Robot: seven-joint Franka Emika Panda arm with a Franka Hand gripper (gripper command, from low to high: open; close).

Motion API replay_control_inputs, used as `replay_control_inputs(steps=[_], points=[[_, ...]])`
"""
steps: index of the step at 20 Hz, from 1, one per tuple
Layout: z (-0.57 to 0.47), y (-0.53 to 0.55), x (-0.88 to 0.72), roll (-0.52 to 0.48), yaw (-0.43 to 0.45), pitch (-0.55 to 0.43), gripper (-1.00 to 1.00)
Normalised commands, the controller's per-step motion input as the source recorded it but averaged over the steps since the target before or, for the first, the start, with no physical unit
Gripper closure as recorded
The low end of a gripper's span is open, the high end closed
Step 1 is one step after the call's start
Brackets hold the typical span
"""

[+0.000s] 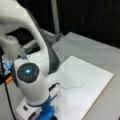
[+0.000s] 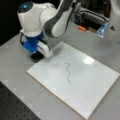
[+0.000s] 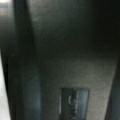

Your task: Erasing curve lines

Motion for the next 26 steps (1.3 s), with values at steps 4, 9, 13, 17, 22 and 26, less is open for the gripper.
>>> replay_control_inputs(steps=[4, 9, 13, 17, 22, 26], points=[[-0.07, -0.05, 0.12, 0.062, 0.036, -0.067, 1.00], [-0.10, -0.03, 0.12, 0.070, 0.028, -0.060, 1.00], [0.01, -0.03, 0.05, 0.053, 0.009, -0.016, 1.00], [0.31, -0.05, -0.10, 0.005, 0.023, 0.026, 1.00], [0.45, -0.03, -0.24, 0.028, 0.050, 0.016, 1.00], [0.26, 0.04, -0.27, 0.127, 0.052, -0.044, 1.00]])
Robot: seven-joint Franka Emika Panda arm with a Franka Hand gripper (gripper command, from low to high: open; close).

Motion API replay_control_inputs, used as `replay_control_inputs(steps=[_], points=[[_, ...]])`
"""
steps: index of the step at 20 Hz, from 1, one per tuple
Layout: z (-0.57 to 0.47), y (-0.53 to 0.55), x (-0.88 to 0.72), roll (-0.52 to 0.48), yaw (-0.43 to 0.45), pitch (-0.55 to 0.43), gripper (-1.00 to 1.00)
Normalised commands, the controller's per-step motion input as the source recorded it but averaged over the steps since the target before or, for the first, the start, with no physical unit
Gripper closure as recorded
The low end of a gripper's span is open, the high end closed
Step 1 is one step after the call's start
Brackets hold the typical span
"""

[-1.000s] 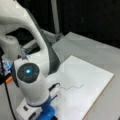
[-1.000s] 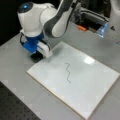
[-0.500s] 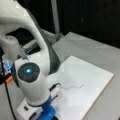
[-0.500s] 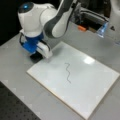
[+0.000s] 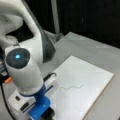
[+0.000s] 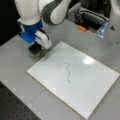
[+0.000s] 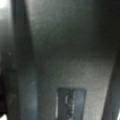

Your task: Erasing curve lines

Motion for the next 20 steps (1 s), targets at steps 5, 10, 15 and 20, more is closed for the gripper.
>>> replay_control_inputs(steps=[5, 10, 15, 20], points=[[0.10, 0.14, -0.33, 0.130, -0.001, -0.104, 1.00], [-0.07, 0.36, -0.35, 0.114, -0.200, -0.232, 1.00], [-0.15, 0.48, -0.33, 0.098, -0.290, -0.338, 1.00], [-0.15, 0.49, -0.32, -0.087, -0.373, -0.297, 1.00]])
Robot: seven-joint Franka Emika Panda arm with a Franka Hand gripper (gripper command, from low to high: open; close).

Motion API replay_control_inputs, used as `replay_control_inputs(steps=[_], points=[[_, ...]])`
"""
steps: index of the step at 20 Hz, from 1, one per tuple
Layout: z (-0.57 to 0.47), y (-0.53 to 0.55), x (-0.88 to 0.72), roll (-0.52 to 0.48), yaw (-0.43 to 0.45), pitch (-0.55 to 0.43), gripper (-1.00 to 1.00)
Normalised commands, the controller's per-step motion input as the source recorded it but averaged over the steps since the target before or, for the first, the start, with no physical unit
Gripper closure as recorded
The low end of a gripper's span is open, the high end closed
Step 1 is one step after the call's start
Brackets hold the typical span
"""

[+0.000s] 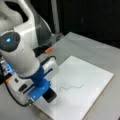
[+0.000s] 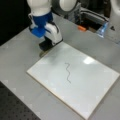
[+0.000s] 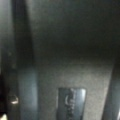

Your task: Erasing curve lines

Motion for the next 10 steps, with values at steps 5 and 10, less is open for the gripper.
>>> replay_control_inputs(steps=[5, 10], points=[[-0.19, 0.49, -0.30, -0.140, -0.357, -0.234, 1.00], [-0.26, 0.36, -0.20, -0.068, -0.253, -0.215, 1.00]])
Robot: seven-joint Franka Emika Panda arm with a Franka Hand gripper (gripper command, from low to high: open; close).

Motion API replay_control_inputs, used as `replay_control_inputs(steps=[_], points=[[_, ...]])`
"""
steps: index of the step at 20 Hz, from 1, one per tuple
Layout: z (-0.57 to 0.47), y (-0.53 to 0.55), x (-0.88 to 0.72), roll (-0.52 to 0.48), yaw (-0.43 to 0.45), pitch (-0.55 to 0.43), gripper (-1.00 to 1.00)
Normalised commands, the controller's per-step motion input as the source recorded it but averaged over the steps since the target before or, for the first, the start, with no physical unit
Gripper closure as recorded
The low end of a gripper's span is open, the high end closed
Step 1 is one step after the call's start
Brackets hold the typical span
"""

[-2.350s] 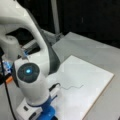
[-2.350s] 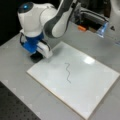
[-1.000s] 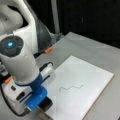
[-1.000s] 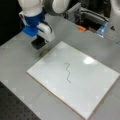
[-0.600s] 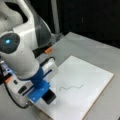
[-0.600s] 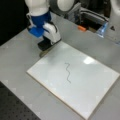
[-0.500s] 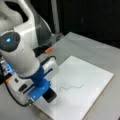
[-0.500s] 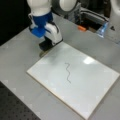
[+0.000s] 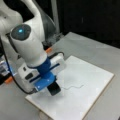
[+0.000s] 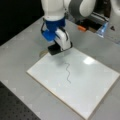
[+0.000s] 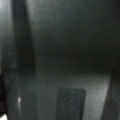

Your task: Erasing curve lines

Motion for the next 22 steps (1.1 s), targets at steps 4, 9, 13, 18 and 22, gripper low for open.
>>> replay_control_inputs(steps=[4, 9, 13, 18, 22], points=[[-0.21, 0.20, -0.11, 0.068, -0.178, -0.189, 1.00], [-0.14, 0.11, -0.05, 0.165, -0.206, -0.188, 1.00], [-0.12, 0.06, -0.02, 0.172, -0.159, -0.170, 1.00], [-0.11, -0.01, -0.01, 0.105, -0.122, -0.122, 1.00], [-0.13, -0.04, 0.03, 0.052, -0.150, -0.089, 1.00]])
